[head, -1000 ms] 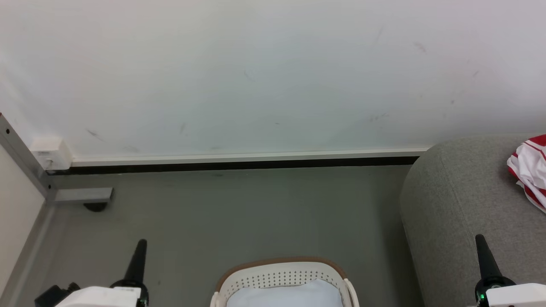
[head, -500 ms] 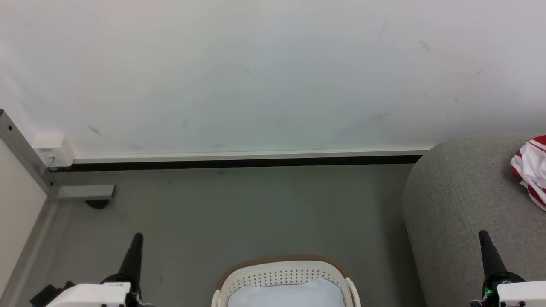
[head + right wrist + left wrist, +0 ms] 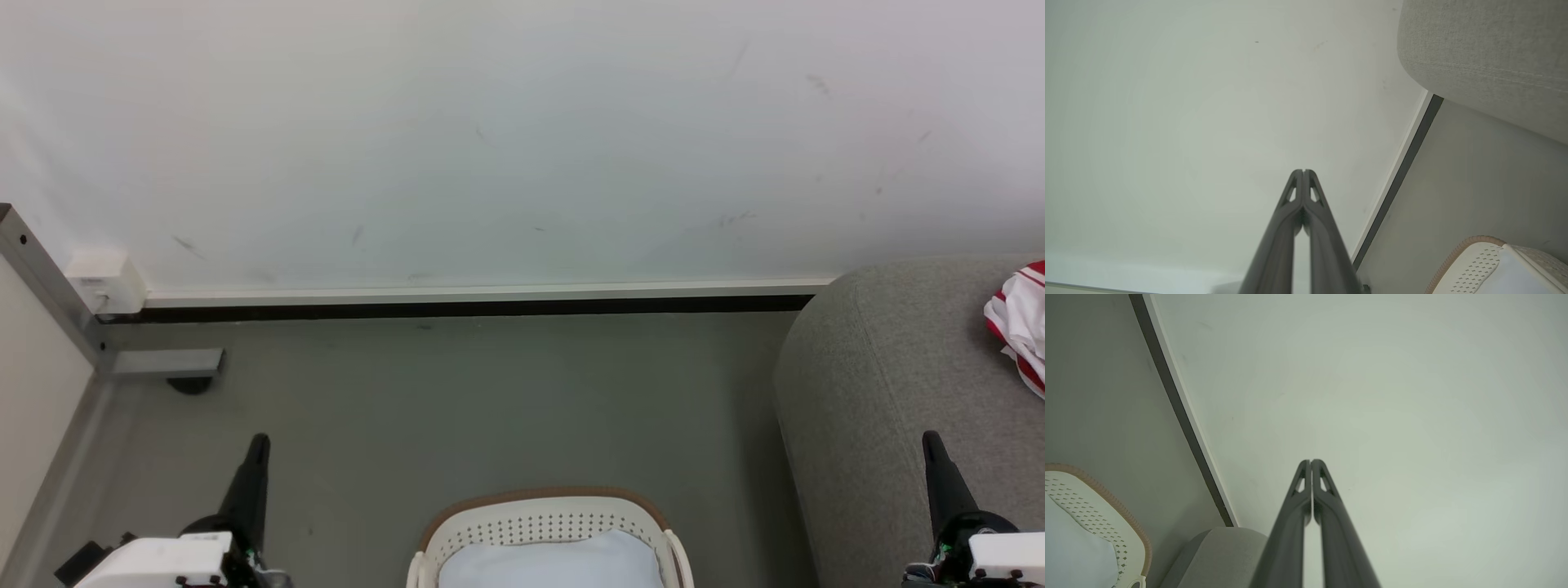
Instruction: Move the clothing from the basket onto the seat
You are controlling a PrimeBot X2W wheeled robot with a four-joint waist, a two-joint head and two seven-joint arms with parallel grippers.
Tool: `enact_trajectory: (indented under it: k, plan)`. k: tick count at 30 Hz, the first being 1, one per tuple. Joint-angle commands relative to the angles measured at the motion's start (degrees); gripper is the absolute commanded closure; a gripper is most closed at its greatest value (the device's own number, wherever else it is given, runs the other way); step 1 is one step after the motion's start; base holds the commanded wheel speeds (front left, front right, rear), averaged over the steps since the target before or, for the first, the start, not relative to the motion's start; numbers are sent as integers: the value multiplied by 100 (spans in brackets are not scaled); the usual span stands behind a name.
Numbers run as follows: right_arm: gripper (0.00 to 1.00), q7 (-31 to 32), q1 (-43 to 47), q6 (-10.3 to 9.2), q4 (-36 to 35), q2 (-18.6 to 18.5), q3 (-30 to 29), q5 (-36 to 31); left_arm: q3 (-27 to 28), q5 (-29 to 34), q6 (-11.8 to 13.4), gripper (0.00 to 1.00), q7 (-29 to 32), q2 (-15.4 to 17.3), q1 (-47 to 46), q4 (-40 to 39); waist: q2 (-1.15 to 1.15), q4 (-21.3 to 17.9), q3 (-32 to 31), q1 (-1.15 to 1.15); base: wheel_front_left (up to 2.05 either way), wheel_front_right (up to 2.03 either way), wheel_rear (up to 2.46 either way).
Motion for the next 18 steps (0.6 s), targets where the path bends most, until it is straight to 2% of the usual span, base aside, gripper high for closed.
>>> enact_trajectory:
  k: [1,13,18]
  plan:
    - [100,39,-64,-11,-43,-53,-30,110,48,-94,-35,100,40,12,-85,-29,0,3,3,0,0,0,0]
    - [100,109,-100,-12,-81,-98,-45,639,127,-560,-64,100,160,4,-124,-62,0,37,33,0,0,0,0]
    - [100,86,-90,-12,-78,-110,-17,643,122,-541,-65,100,154,4,-122,-61,0,37,34,0,0,0,0]
